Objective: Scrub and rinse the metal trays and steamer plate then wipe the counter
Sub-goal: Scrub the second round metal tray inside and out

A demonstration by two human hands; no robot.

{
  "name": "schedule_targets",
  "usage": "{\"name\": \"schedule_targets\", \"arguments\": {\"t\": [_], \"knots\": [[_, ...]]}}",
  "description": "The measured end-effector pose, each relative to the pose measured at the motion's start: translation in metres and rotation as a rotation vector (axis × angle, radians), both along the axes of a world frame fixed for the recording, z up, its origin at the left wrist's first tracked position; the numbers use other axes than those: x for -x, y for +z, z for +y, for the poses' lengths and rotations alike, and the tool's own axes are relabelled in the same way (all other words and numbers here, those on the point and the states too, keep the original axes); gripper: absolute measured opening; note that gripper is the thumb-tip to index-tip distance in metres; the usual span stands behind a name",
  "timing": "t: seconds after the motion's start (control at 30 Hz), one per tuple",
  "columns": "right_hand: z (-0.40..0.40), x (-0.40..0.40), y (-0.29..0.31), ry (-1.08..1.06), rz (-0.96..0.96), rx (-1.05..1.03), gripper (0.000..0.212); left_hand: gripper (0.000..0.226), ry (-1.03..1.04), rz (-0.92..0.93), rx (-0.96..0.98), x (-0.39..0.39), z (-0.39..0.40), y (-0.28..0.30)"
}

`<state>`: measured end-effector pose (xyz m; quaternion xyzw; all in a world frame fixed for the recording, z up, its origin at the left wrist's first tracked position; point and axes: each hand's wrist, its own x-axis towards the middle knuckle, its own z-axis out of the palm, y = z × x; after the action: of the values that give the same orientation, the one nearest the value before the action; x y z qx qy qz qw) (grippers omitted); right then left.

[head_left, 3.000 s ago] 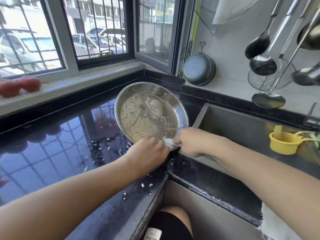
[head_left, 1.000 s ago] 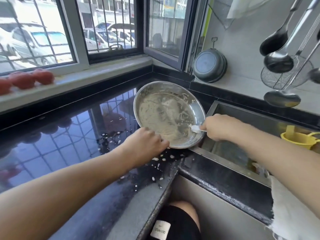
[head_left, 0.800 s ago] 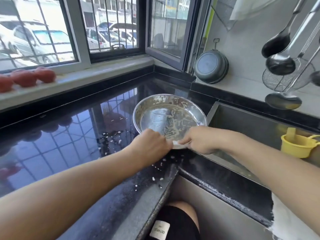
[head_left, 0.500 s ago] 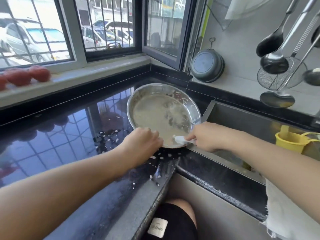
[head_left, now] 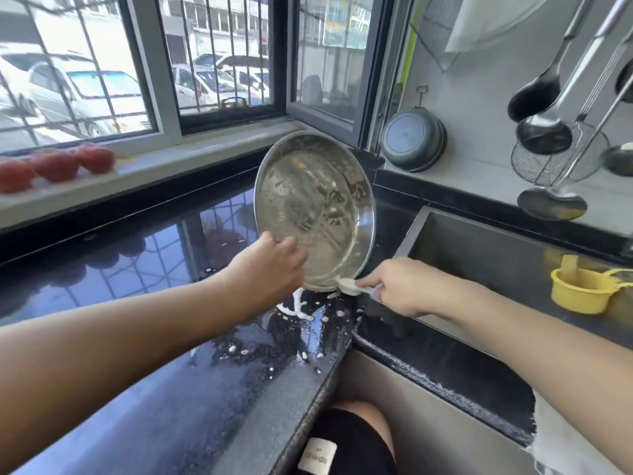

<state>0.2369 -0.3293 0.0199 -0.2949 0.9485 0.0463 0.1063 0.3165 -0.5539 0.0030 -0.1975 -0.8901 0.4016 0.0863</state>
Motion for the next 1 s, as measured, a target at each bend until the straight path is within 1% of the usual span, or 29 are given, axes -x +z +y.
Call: {"name": "schedule_targets", "arguments": {"t": [0.07, 0.13, 0.2, 0.3, 0.33, 0.4, 0.43, 0.5, 0.53, 0.6, 0.67, 0.7, 0.73, 0.77, 0.83, 0.9, 0.97, 1.0], "knots": [[-0.001, 0.007, 0.001, -0.004, 0.067, 0.07, 0.054, 0.023, 0.01, -0.018, -0.049, 0.003, -0.007, 0.006], [-0.009, 0.008, -0.006, 0.025, 0.016, 0.05, 0.053, 0.023, 0.008, -0.047, -0.087, 0.001, -0.009, 0.008], [-0.014, 0.009, -0.012, 0.002, -0.058, 0.026, 0.057, 0.02, -0.038, -0.038, -0.039, -0.004, -0.011, 0.002], [-0.016, 0.03, 0.007, -0.113, 0.016, -0.026, 0.063, 0.016, -0.109, -0.019, 0.063, -0.012, -0.01, 0.005], [-0.017, 0.033, 0.01, -0.138, 0.056, -0.042, 0.062, 0.017, -0.121, -0.01, 0.05, -0.01, -0.01, 0.006], [-0.026, 0.023, 0.006, -0.079, 0.083, -0.099, 0.061, 0.022, -0.098, 0.012, 0.017, -0.003, -0.007, 0.006], [-0.032, 0.014, 0.0, -0.022, 0.044, -0.12, 0.063, 0.023, -0.078, 0.008, 0.028, -0.001, -0.005, 0.006], [-0.035, 0.007, -0.006, 0.051, -0.095, -0.101, 0.066, 0.02, -0.101, -0.011, 0.063, -0.002, -0.008, 0.0], [-0.034, 0.014, -0.002, 0.06, -0.113, -0.118, 0.064, 0.019, -0.111, -0.023, 0.083, -0.004, -0.012, -0.004], [-0.02, 0.035, 0.009, -0.006, 0.001, -0.132, 0.058, 0.017, -0.132, -0.019, 0.096, -0.008, -0.017, -0.008], [-0.005, 0.046, 0.013, -0.113, 0.224, -0.13, 0.055, 0.016, -0.171, 0.031, 0.075, -0.01, -0.011, 0.001], [-0.001, 0.044, 0.011, -0.118, 0.31, -0.139, 0.054, 0.017, -0.201, 0.036, 0.053, -0.008, -0.007, 0.007], [-0.002, 0.037, 0.007, -0.101, 0.332, -0.152, 0.054, 0.02, -0.201, 0.024, 0.044, -0.003, -0.006, 0.008], [-0.005, 0.029, 0.002, -0.075, 0.303, -0.163, 0.055, 0.021, -0.18, 0.02, 0.036, 0.001, -0.005, 0.012], [-0.013, 0.013, -0.006, -0.016, 0.141, -0.137, 0.063, 0.019, -0.181, 0.06, 0.046, 0.005, -0.007, 0.019], [-0.016, 0.009, -0.009, 0.018, 0.026, -0.111, 0.067, 0.02, -0.117, 0.043, 0.055, 0.006, -0.007, 0.018], [-0.019, 0.013, -0.011, 0.001, -0.024, -0.079, 0.068, 0.03, -0.044, 0.002, 0.035, 0.003, 0.001, 0.007], [-0.017, 0.014, -0.013, -0.019, -0.038, -0.059, 0.067, 0.041, -0.051, -0.012, 0.011, 0.002, 0.009, -0.001]]}}
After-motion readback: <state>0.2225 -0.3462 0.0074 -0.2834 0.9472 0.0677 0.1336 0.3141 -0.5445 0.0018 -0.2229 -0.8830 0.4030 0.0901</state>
